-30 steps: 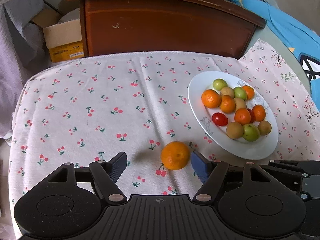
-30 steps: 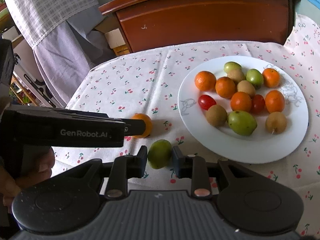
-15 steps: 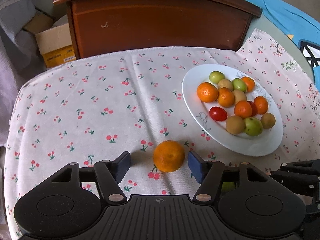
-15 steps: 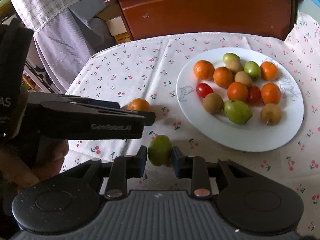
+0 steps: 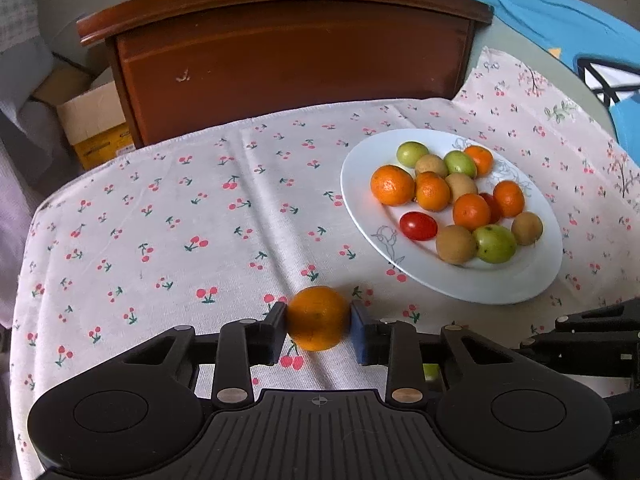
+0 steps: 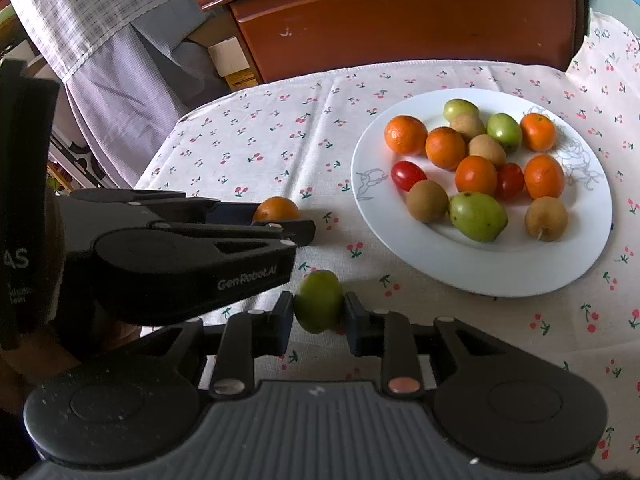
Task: Organize fruits
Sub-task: 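Grasp the last tangerine with the left tool while the right tool grasps the green fruit, then carry the tangerine with the left tool onto the plate while the right tool places the green fruit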
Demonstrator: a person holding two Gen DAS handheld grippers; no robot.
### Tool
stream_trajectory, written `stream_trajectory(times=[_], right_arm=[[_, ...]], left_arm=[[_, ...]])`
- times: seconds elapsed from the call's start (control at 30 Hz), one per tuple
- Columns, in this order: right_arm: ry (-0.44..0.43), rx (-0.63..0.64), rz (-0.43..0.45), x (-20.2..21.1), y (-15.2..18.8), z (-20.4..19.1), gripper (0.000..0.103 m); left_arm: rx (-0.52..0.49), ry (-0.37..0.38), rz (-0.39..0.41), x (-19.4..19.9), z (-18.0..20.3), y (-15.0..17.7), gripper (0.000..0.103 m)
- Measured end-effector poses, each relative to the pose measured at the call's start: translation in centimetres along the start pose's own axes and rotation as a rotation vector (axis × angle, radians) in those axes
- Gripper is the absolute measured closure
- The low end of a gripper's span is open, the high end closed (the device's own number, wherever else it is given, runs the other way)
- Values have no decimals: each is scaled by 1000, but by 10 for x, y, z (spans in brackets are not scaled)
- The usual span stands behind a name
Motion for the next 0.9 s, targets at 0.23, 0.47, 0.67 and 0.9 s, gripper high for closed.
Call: stream_trajectory(times=[0.23, 0.47, 0.67, 0.9], right_arm=[[9, -37, 82, 28, -15, 11, 77], [56, -121, 232, 76, -38, 43, 77], [106, -185, 322, 102, -52, 69, 77], [115, -307, 345, 101, -54, 100, 77]], left_arm=[[56, 34, 87, 22, -5, -22, 73], [60, 97, 198, 45, 5, -46, 73], [77, 175, 211, 41, 18, -60, 73], [69, 199, 194, 29, 33, -64, 73]])
Point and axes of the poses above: each gripper's, at about its wrist camera, not at the fingertips, and x roughly against the way its jaws point, z to its right, y to its underside, the point moved 3 cm from there along -x, roughly the way its jaws point, and after that the axes turned 8 degrees about -z, right-handed, at the moved point
